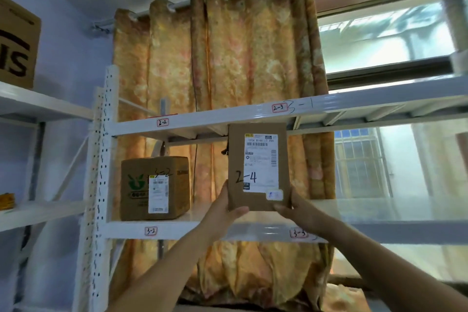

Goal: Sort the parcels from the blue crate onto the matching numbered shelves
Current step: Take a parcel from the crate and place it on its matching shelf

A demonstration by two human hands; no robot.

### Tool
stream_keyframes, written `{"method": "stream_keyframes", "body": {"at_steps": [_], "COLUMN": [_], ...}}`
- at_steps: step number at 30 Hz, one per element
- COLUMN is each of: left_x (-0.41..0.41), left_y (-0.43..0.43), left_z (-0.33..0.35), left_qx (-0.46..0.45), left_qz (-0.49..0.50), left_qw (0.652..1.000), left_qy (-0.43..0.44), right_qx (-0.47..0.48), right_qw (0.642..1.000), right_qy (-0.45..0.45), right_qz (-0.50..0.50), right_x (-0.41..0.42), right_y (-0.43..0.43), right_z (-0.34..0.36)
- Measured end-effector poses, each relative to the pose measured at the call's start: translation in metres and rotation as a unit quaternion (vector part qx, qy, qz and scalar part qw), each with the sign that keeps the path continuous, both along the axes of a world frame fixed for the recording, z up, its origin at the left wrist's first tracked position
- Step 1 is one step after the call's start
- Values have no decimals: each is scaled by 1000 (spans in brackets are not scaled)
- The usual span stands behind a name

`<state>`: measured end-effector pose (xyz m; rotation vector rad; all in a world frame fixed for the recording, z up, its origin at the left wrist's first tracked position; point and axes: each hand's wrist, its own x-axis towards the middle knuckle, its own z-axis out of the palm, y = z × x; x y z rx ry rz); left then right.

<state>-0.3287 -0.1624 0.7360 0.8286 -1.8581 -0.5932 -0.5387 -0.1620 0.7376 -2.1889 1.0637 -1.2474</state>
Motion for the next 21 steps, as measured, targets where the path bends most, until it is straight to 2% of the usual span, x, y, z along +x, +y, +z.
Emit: {"method": "stream_keyframes", "body": {"at_steps": [3,6,12,16,21], "left_x": [-18,-36,-100,-168,-255], "left_y": [-5,-9,-16,-4,13], "left_z": [2,-3,-6,-3,11], "left_qx": [-38,-54,-84,-121,-165], "left_qz": [-11,-28,-100,-121,-159], "left_qw": [999,998,991,985,973], "left_qy": [6,2,-1,6,15], "right_qx": [21,-22,-48,-77,-128], "right_qw": [998,987,967,943,921], "right_qy": [36,69,13,21,13], "right_qz": [-37,-144,-250,-322,-368], "right_x": [-19,-34,-84,-148,-228], "right_y": [14,26,55,79,112], "right_z": [4,-2,-15,-4,12]}}
